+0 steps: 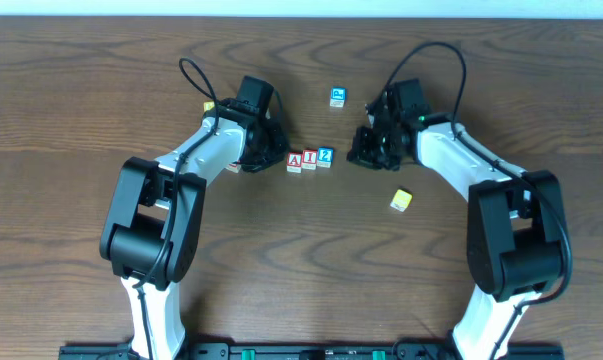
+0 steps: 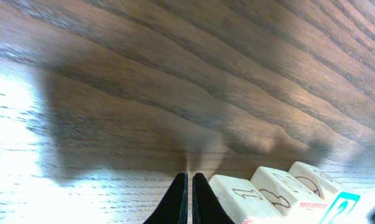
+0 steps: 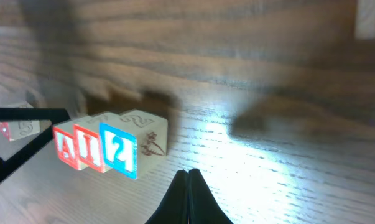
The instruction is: Spell out Ai2
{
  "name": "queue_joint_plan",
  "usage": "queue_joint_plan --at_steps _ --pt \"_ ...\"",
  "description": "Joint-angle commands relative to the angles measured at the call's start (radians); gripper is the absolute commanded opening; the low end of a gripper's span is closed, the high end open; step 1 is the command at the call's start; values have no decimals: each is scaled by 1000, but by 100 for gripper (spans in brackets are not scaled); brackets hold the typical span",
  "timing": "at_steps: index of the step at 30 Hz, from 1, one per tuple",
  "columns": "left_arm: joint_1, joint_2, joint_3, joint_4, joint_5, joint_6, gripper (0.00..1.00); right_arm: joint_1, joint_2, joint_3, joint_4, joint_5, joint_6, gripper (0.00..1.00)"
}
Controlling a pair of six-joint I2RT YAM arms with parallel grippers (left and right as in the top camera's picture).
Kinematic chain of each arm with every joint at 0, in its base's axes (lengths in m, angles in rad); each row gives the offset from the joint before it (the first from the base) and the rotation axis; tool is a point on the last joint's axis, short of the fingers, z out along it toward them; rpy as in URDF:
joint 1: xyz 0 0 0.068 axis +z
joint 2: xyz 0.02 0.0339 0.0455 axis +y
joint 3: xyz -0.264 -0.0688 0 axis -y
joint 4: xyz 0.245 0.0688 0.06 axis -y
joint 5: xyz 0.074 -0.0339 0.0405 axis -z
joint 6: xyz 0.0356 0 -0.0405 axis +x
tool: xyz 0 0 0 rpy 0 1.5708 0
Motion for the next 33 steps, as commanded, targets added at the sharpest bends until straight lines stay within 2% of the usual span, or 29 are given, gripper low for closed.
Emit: queue_joint_plan --at_steps 1,7,12,17,20,25,26,28,29,33 --pt "37 -22 0 -7 -20 59 6 -4 1 99 -72 61 -70 1" --pt "87 -167 10 -25 -71 135 5 -4 -68 241 -265 162 -115 1" --pt "100 -337 10 -133 -78 245 6 -4 -258 252 -380 200 -165 1" --pt "95 -531 10 -291 -96 272 6 -3 -495 248 -516 228 -243 1" --pt "69 -705 -19 -373 -103 273 6 -3 -684 198 -578 242 -249 2" --pt "-83 -1006 -171 -375 -243 253 6 10 -1024 -22 -578 242 -252 1" --pt "-108 -1043 -188 -374 -251 253 7 9 -1080 -52 -583 242 -251 8" --pt "-156 -1117 -209 -389 -251 252 73 9 -1187 -87 -605 243 -239 83" --pt "-166 -1133 -209 -401 -251 253 96 9 -1220 -91 -613 242 -237 99" --pt "-173 -1183 -209 -485 -249 253 95 9 -1307 -91 -686 235 -237 99"
